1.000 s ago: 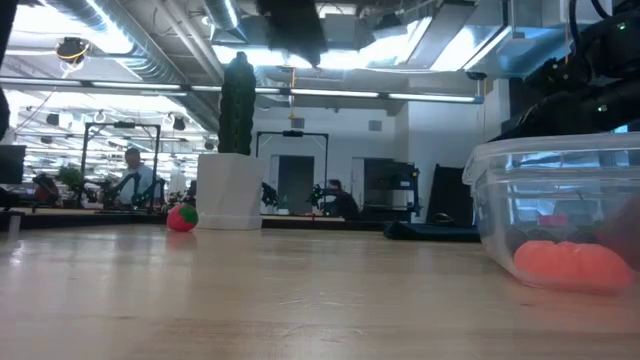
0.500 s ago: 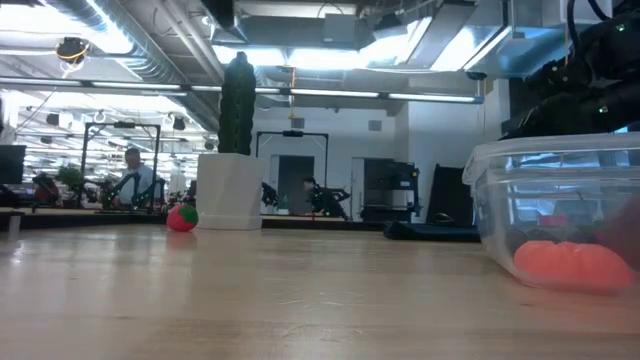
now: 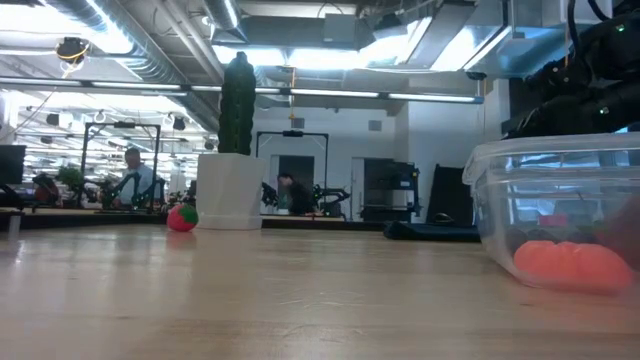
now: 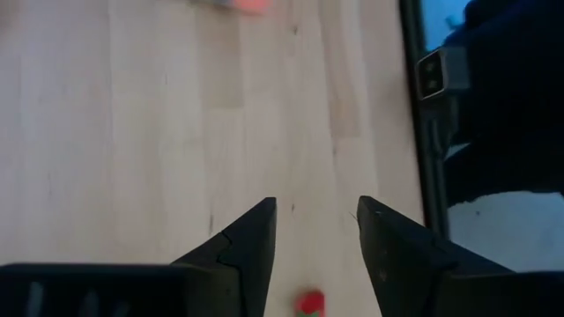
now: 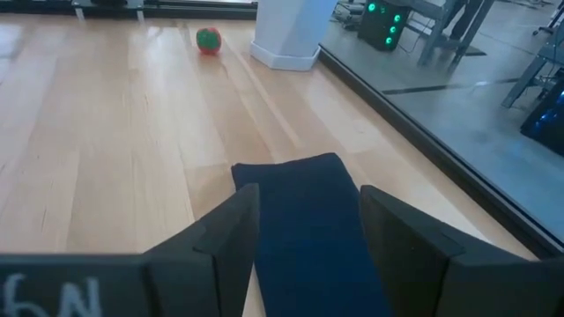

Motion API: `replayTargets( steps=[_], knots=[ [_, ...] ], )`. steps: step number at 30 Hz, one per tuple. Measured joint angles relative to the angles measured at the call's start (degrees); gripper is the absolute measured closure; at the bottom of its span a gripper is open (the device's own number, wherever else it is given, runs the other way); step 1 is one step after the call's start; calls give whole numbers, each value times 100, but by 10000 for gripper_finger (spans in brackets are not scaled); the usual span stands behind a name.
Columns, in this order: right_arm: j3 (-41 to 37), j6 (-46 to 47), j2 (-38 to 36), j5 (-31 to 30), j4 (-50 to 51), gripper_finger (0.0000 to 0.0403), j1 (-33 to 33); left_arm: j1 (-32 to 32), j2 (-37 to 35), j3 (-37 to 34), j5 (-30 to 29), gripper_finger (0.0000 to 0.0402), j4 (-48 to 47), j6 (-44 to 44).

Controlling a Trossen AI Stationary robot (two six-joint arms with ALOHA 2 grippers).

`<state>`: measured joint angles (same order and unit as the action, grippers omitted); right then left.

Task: Pick and placing Produce into tupperware
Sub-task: Put the bottom strawberry into the transparent bin

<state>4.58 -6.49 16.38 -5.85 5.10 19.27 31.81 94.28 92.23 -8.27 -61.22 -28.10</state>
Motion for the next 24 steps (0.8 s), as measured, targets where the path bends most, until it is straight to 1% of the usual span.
replayTargets(
  steps=[4, 7, 10, 13, 21, 24],
  knots=[
    [0, -1, -2, 0, -2, 205, 1, 16, 0, 0, 0, 250, 265, -26],
    [0, -1, 0, 0, 0, 205, 0, -22, 0, 0, 0, 251, 255, -6],
    [0, -1, 0, 0, 0, 205, 1, -80, 0, 0, -1, 240, 181, -67],
    [0, -1, 0, 0, -2, 205, 0, -127, 0, 0, -20, 211, 28, -142],
    [0, -12, -2, 0, -2, 205, 1, -133, 24, 0, -22, 98, -437, -334],
    [0, -22, -1, 0, -2, 205, 1, -133, 35, 0, -22, 67, -527, -480]
  ],
)
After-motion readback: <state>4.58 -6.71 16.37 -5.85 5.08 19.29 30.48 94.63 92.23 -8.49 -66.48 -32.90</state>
